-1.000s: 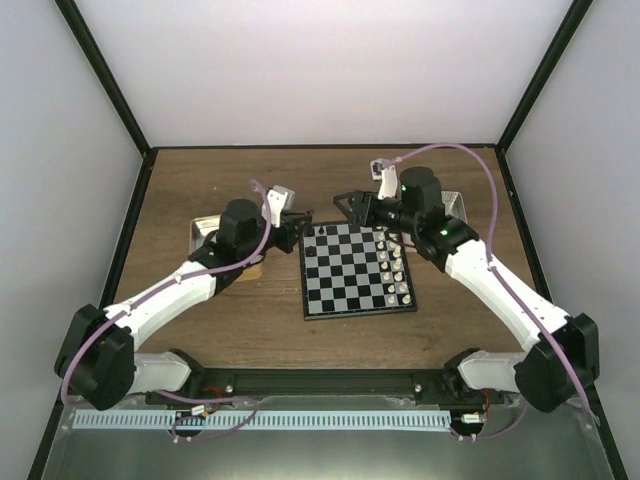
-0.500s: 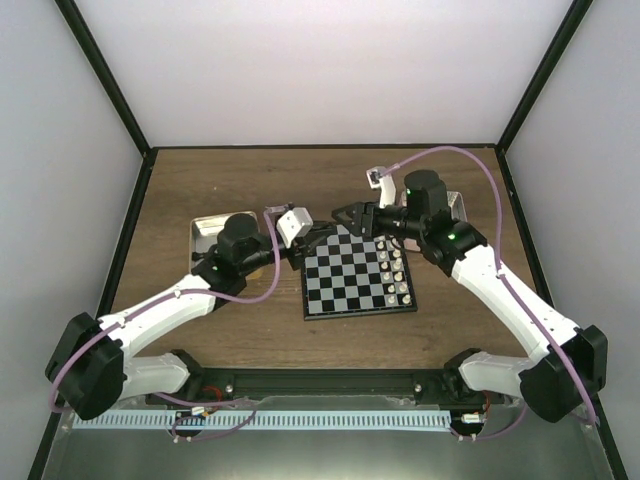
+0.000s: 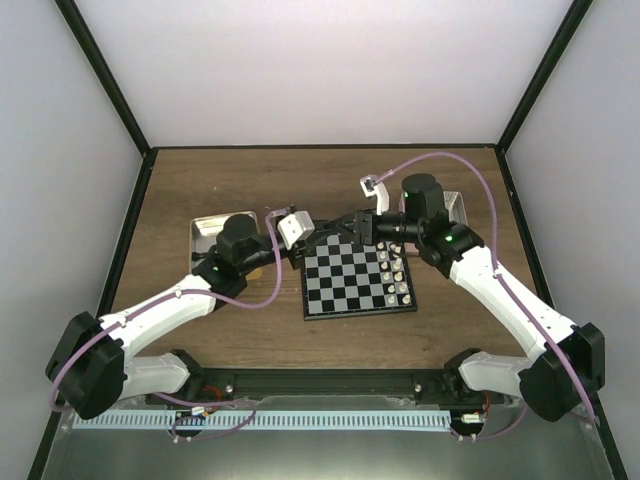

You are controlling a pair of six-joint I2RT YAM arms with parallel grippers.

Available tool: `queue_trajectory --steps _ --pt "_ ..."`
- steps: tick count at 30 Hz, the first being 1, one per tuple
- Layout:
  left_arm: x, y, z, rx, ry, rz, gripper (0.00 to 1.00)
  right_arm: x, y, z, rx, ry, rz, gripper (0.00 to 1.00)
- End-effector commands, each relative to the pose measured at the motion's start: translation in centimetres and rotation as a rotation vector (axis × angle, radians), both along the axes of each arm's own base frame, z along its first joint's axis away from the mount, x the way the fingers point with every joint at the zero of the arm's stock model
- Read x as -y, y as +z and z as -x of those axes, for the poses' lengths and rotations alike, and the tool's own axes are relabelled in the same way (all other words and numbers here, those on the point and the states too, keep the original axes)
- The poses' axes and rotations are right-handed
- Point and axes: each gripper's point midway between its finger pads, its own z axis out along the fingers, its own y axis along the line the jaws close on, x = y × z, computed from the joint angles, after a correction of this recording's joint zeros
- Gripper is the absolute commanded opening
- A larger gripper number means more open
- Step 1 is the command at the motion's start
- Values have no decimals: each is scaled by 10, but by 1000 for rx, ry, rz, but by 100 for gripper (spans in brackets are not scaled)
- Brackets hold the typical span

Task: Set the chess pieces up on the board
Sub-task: Place the chess piece on the chessboard.

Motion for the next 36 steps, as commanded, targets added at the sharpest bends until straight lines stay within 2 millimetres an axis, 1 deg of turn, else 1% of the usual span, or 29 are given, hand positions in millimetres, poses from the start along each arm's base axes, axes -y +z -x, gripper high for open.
queue_trajectory --steps 1,7,9,11,13,16,17,19,20,21,22,25,28,30,33,36 --pt "4 7 7 59 -40 12 5 -3 4 3 7 32 -29 26" --pt "5 8 10 56 -40 10 6 -4 4 0 6 24 -34 7" --pt "4 8 10 51 -33 8 12 -3 3 -1 6 13 -30 2" --pt "2 8 8 35 -3 11 28 -1 2 -4 9 -8 -21 1" --pt "-3 10 -1 -8 65 25 44 3 0 -7 17 -37 -4 1" --pt "-12 14 -10 -85 156 48 59 10 -11 -16 19 -96 47 1" --pt "-15 16 -10 -103 175 59 67 13 -17 -20 18 -123 70 1" --pt "-25 17 -11 -138 229 73 74 19 -26 -27 18 -170 113 1" --pt "-31 16 -14 -165 267 82 87 22 -30 -30 19 -190 129 1" --pt "-38 16 -17 -192 315 90 97 25 -35 -33 13 -212 149 1" --pt "-46 15 -20 -218 361 97 100 28 -41 -37 4 -238 173 1" --pt "-80 23 -28 -288 544 165 100 35 -57 -47 -17 -314 248 1" --pt "-115 31 -29 -371 712 231 100 34 -73 -52 -31 -357 322 1" --pt "-131 34 -25 -415 771 235 100 28 -84 -55 -33 -374 379 1" --pt "-142 43 -18 -408 787 196 100 12 -93 -60 -43 -374 425 1" --pt "-165 46 -22 -383 880 187 100 -5 -103 -69 -48 -379 467 1"
